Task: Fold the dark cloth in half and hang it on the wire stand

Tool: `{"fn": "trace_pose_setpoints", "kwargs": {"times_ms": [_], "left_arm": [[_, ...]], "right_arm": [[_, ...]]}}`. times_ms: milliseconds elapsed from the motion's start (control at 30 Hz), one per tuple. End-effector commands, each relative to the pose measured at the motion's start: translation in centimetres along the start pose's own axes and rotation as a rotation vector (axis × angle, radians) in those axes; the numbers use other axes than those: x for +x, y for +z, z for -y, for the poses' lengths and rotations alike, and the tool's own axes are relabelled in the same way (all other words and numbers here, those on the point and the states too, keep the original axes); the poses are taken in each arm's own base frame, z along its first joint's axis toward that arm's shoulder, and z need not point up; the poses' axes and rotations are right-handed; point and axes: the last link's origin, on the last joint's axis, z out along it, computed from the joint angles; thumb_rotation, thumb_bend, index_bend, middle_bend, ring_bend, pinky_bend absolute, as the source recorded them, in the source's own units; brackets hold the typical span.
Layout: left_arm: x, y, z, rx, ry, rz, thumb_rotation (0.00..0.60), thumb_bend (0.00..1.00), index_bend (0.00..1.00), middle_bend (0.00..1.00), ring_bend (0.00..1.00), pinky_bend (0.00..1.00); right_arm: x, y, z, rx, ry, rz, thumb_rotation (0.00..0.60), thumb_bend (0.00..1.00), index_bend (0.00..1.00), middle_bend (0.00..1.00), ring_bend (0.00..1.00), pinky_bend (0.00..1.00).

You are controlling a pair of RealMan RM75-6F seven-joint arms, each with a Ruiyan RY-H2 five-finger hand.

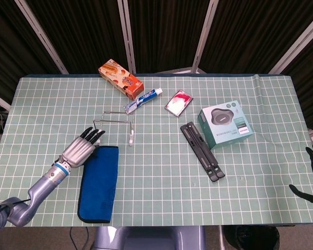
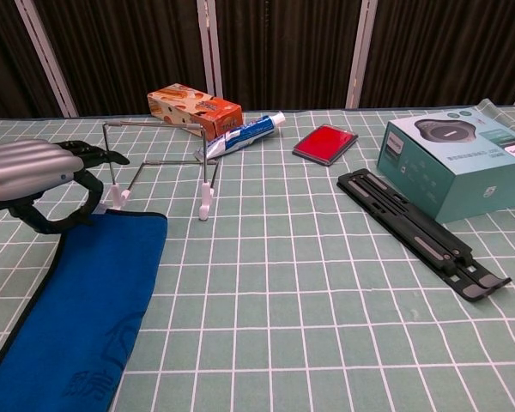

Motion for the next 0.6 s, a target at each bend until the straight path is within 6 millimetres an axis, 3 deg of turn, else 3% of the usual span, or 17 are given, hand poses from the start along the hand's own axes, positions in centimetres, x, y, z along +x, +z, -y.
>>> {"fn": "trace_pose_setpoints", "kwargs": {"times_ms": [33,67,133,467,500,533,567,600], "left_arm": [[0.1,-0.4,0.4,0.004,-0.015,-0.015,0.600,0.28,0.18,0.00,0.00,0.00],[0.2,-0.5,0.5,0.001,-0.020,-0.023,0.600,0.23,0.09,0.00,0.00,0.00],[0.6,-0.9,0.5,-0.007,-0.029,-0.042,0.600,0.21,0.02,0.00,0.00,0.00],[2.5,-2.8,-0.5,-0.069,-0.034,-0.102,0.600,0.21,0.01,0.02,0.01,0.00],[2.6,-2.9,-0.7,-0.075,-0.030,-0.103,0.600,0.21,0.01,0.11,0.08,0.01],[2.8,-2.9,-1.0,-0.082,-0.026,-0.106,0.600,0.21,0.02,0.27,0.23,0.08],[3.0,-2.8,-1.3,-0.084,-0.021,-0.112,0.600,0.21,0.02,0.40,0.35,0.18],[3.1,-2.6,-1.5,-0.082,-0.015,-0.117,0.600,0.21,0.03,0.58,0.53,0.37]], "right_arm": [[0.0,0.0,0.0,0.000,0.000,0.001,0.600,0.00,0.00,0.00,0.00,0.00],[0.0,0.0,0.0,0.000,0.000,0.001,0.600,0.00,0.00,0.00,0.00,0.00],[0.0,0.0,0.0,0.000,0.001,0.001,0.600,0.00,0.00,0.00,0.00,0.00],[0.2,-0.2,0.1,0.005,0.004,-0.004,0.600,0.00,0.00,0.00,0.00,0.00],[0.2,-0.2,0.1,0.005,0.005,-0.005,0.600,0.00,0.00,0.00,0.00,0.00],[0.2,-0.2,0.1,0.006,0.006,-0.005,0.600,0.00,0.00,0.00,0.00,0.00],[0.2,-0.2,0.1,0.007,0.007,-0.005,0.600,0.00,0.00,0.00,0.00,0.00],[0.2,-0.2,0.1,0.008,0.007,-0.005,0.600,0.00,0.00,0.00,0.00,0.00]]}}
